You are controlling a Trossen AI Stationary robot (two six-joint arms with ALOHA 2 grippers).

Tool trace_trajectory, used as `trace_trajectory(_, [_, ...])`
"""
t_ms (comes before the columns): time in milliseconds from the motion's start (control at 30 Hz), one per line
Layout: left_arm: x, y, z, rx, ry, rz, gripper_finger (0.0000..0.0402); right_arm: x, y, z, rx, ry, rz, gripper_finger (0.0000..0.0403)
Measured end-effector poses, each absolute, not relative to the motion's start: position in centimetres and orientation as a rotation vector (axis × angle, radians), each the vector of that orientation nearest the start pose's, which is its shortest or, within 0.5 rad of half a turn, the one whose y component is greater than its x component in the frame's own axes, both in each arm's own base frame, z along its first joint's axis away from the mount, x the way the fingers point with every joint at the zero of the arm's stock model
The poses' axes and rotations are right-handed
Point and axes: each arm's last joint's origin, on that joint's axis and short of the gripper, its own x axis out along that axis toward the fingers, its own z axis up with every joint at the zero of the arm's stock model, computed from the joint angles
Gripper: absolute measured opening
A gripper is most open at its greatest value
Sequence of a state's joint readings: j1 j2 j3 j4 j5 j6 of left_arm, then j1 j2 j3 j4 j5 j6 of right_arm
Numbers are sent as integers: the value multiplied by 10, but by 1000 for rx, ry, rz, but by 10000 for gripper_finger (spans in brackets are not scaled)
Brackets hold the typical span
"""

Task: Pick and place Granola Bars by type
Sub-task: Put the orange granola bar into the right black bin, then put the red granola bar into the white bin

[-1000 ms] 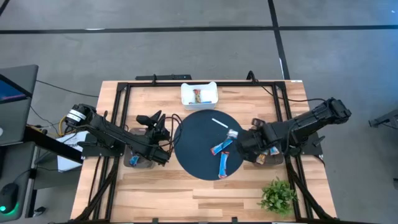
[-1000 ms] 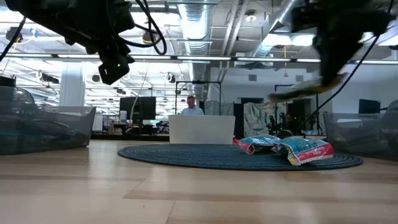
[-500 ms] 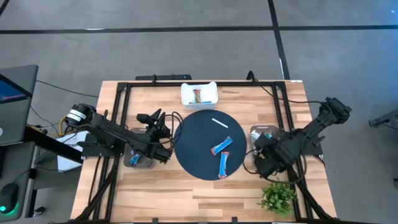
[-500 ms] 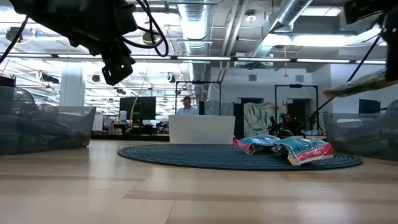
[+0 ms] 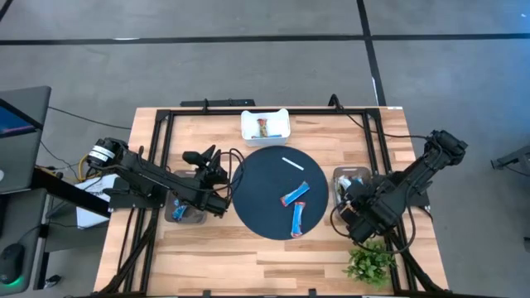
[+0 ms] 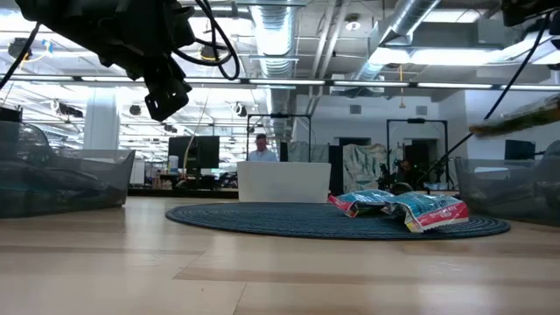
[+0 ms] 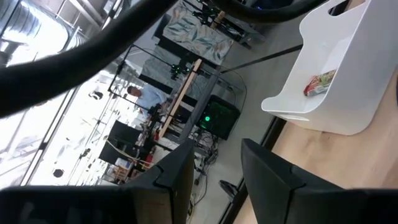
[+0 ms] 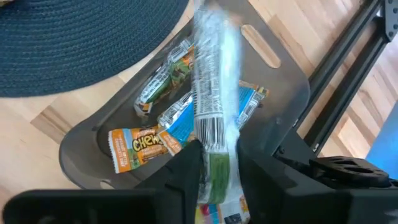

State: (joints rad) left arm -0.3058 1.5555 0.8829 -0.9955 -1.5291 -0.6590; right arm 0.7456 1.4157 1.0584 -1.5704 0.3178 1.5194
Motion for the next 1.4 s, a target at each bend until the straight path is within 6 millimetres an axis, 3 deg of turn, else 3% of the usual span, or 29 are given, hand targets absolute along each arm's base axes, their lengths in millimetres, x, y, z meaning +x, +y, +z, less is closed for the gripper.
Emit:
trace_trajectory(367, [238, -45, 193, 823, 656, 1137, 128, 151, 126, 246, 175, 1303, -898, 186])
trace_trajectory(633, [259, -50, 191, 761, 754, 1021, 128, 167, 129, 252, -199, 822, -739, 198])
trace_trajectory(767, [280, -50, 193, 679, 792, 851, 128, 179, 132, 256, -372, 625, -702, 191])
trace_trajectory(900, [303, -47, 198, 548, 762, 488, 128, 185, 130, 257, -416, 544, -731, 185])
trace_trajectory(1000, [317, -47, 205, 453, 647, 163, 128, 184, 124, 244, -452, 523, -761, 180])
trace_trajectory(1100, [329, -46, 210, 392, 508, -55, 128, 177, 115, 224, -484, 537, -783, 176])
trace_trajectory(1233, [347, -49, 193, 420, 417, -138, 128, 168, 106, 211, -554, 530, -807, 172])
trace_trajectory(1400, [376, -51, 160, 520, 345, -141, 128, 161, 99, 216, -531, 471, -840, 168])
